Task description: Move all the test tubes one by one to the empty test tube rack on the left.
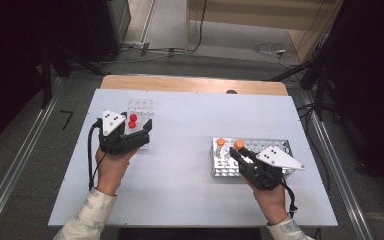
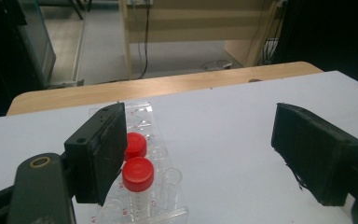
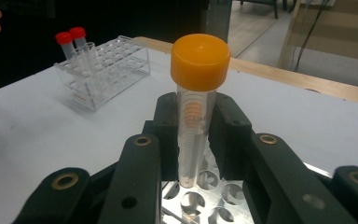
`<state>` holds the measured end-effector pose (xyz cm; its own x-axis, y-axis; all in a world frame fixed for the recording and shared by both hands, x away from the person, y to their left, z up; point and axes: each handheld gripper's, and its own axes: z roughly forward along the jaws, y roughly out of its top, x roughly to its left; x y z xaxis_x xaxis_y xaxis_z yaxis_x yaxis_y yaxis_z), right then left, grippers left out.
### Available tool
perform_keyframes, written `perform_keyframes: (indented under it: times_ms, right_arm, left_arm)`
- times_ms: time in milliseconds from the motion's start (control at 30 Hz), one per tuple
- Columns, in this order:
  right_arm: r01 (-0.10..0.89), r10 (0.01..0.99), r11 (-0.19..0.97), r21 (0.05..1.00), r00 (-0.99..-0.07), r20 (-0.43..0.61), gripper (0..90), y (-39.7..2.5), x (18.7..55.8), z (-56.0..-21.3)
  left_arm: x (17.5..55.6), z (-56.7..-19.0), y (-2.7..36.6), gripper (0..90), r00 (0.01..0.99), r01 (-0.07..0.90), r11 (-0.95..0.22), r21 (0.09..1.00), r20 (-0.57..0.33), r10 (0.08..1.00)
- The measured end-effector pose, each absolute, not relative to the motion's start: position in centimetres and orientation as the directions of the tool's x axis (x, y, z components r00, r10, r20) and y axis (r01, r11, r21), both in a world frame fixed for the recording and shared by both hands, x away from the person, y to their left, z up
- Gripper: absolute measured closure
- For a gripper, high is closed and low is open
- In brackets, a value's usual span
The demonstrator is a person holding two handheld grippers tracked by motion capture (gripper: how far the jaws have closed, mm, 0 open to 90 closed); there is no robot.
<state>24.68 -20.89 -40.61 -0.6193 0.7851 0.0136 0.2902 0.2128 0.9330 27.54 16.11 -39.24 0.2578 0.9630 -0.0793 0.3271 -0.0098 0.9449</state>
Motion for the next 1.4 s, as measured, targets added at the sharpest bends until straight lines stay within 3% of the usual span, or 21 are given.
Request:
perform_keyframes:
  times_ms: [567,967,1133,1400]
  right_arm:
    - [0.291,0.684,0.291,0.912,-0.73,0.015,71.0,-16.5,23.2,-42.0]
    - [0.295,0.653,0.336,0.894,-0.758,0.004,71.0,-13.8,24.0,-43.3]
    - [0.293,0.643,0.35,0.89,-0.766,-0.001,71.0,-13.3,23.9,-43.4]
    - [0.282,0.632,0.356,0.891,-0.775,-0.007,71.1,-13.1,23.5,-43.3]
  left_arm:
    - [25.8,-38.5,12.4,18.7,0.417,0.331,-0.07,0.941,-0.079,0.906]
    - [23.6,-38.9,7.5,22.5,0.627,0.333,-0.175,0.927,-0.079,0.775]
    - [22.8,-39.2,6.1,37.8,0.701,0.31,-0.218,0.926,-0.067,0.71]
    - [22.6,-39.9,5.5,57.9,0.726,0.296,-0.266,0.917,-0.035,0.687]
